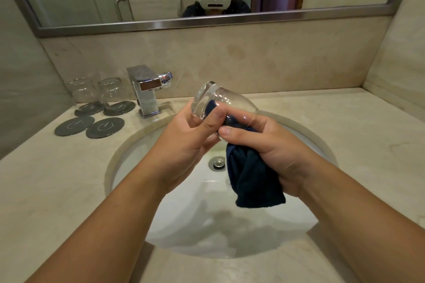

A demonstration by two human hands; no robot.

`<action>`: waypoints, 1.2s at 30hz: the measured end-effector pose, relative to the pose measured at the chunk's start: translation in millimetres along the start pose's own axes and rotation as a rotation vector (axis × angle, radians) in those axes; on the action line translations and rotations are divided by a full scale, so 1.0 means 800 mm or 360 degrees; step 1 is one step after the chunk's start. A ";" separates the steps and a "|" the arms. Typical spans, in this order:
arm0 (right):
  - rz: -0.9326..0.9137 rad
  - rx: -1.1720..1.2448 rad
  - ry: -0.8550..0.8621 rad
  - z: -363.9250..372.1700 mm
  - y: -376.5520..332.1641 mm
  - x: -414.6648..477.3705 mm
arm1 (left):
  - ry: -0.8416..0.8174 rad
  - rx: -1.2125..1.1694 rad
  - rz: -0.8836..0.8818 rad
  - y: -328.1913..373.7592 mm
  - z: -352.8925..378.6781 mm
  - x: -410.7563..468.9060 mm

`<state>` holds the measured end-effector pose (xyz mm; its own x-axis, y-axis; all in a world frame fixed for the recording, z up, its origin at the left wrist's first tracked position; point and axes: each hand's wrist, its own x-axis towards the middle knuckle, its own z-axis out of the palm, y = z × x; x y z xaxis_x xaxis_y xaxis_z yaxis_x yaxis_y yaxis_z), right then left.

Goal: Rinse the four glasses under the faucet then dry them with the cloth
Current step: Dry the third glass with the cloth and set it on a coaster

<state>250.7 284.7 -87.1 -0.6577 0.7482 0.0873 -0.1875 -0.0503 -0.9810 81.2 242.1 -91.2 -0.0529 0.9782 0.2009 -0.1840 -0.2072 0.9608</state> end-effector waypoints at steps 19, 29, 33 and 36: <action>0.0091 0.0170 0.0001 0.002 0.000 0.000 | -0.0036 0.0153 0.0024 -0.003 -0.005 0.001; 0.0029 -0.0160 0.0051 0.009 0.005 -0.001 | 0.0037 0.0200 0.0003 -0.004 -0.002 0.002; 0.0086 0.0199 -0.0003 0.004 0.002 0.002 | 0.0100 0.0085 0.0033 -0.002 -0.001 0.002; 0.0072 0.0241 0.0006 0.002 0.002 0.003 | 0.0079 0.0077 0.0022 0.000 0.002 0.000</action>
<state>247.3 285.2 -88.5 -0.6652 0.7455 0.0426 -0.2658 -0.1831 -0.9465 82.9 242.4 -91.1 -0.1037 0.9731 0.2057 -0.1351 -0.2187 0.9664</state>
